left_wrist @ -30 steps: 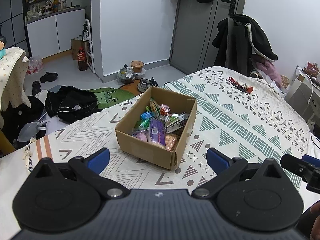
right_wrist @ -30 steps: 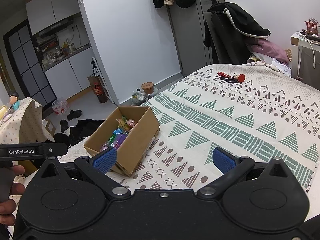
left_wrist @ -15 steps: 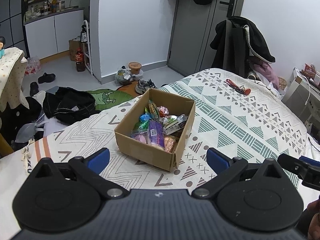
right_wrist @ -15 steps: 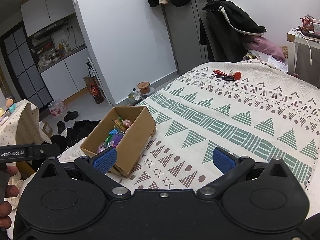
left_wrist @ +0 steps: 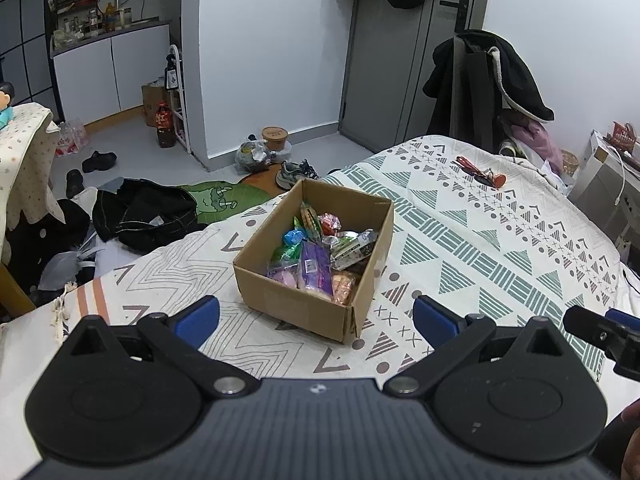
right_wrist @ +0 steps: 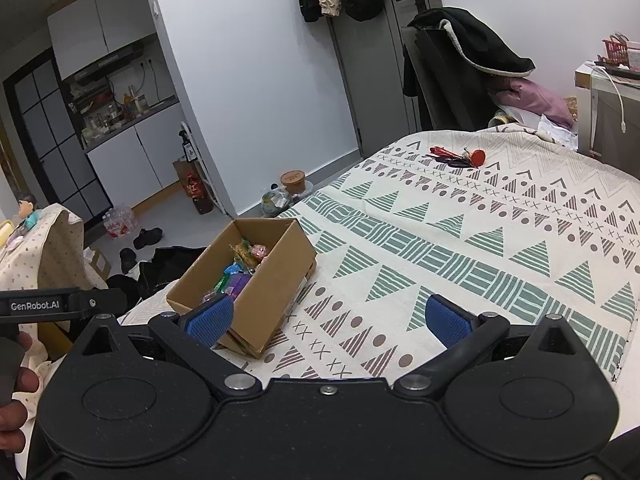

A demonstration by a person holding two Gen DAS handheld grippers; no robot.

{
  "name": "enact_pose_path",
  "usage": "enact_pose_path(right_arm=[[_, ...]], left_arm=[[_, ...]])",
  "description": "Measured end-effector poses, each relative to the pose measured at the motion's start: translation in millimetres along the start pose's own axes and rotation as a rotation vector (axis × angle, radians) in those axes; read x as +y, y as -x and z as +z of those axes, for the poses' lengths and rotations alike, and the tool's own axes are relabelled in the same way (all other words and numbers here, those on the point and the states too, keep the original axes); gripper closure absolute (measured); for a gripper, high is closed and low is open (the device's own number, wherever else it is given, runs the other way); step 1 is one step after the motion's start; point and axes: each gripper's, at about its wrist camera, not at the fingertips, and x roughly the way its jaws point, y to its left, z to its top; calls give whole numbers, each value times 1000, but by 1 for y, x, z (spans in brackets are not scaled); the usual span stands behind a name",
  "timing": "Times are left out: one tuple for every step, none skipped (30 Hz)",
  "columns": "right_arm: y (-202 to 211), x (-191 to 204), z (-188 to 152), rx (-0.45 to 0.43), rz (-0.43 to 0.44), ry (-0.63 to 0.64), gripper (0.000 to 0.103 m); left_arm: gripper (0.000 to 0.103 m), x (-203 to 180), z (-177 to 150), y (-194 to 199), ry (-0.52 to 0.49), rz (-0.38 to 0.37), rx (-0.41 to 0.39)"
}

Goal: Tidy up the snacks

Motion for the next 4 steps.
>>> enact_pose_path(right_arm=[[0, -1, 0, -1, -1, -4, 0], [1, -1, 0, -3, 0, -7, 0], [2, -1, 1, -6, 2, -9, 0], [2, -1, 1, -9, 5, -10, 0]], left_arm=[[1, 0, 0, 1, -4, 1, -1], [1, -1, 0, 1, -8, 2, -3], [1, -1, 1, 2, -11, 0, -2], [1, -1, 3, 2, -17, -6, 0]])
